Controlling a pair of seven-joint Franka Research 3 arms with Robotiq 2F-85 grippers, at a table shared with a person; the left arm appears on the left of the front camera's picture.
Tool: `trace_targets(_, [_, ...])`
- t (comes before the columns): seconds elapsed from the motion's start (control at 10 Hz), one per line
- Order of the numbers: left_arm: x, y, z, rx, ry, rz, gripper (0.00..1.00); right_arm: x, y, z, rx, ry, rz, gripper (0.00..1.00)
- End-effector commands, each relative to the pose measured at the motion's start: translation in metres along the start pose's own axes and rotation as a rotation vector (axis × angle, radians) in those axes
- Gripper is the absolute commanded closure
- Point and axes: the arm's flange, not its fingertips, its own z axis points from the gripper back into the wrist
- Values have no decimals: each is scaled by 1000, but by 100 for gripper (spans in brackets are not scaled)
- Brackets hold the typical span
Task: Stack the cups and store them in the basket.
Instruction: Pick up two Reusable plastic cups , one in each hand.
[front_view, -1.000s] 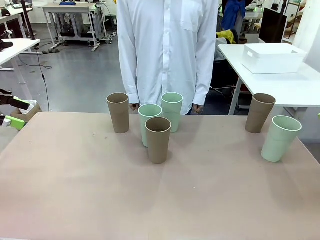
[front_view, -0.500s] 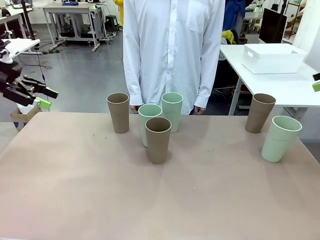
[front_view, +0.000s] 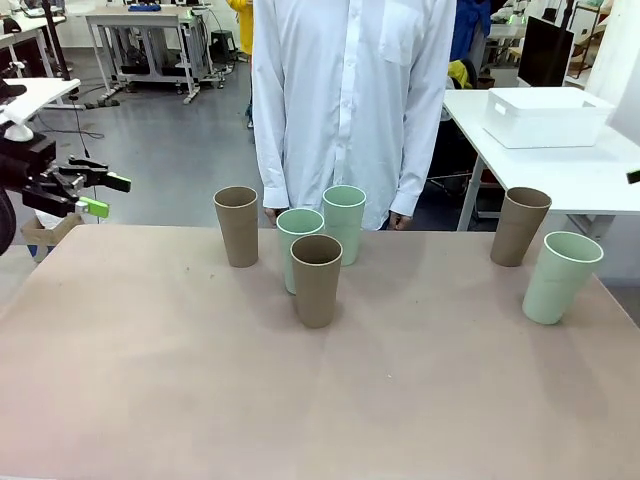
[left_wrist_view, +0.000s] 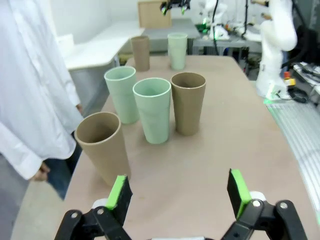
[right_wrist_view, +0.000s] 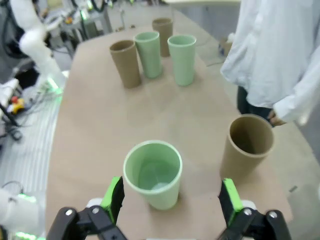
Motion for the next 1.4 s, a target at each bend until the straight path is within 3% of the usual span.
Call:
trace_targets(0.0, [-14, 13, -13, -23, -67, -98, 0, -17, -25, 5, 28, -35, 48, 0])
trace_targets(0.2, [-34, 21, -34, -7, -74, -121, 0, -43, -25, -6, 3, -114, 69, 0])
trace_targets(0.3, [-38, 24, -38, 12, -96, -67, 0, -43, -20, -16, 2, -161, 78, 0])
trace_targets(0.4, [-31, 16, -33, -25, -53, -95, 0, -48, -23, -6, 21, -54, 29, 0])
trace_targets(0.8, [-38, 18, -37, -19, -58, -87, 0, -48, -23, -6, 21, -54, 29, 0])
trace_targets(0.9, [-52, 31, -38, -4, -165, -12, 0, -52, -24, -8, 17, -81, 37, 0])
trace_targets(1.0, [-62, 44, -44, 14, -212, -13, 0, -69, -27, -14, 28, -122, 57, 0])
trace_targets(1.3, [-80, 77, -68, 20, -279, -30, 0, -109, -29, -31, 44, -244, 108, 0])
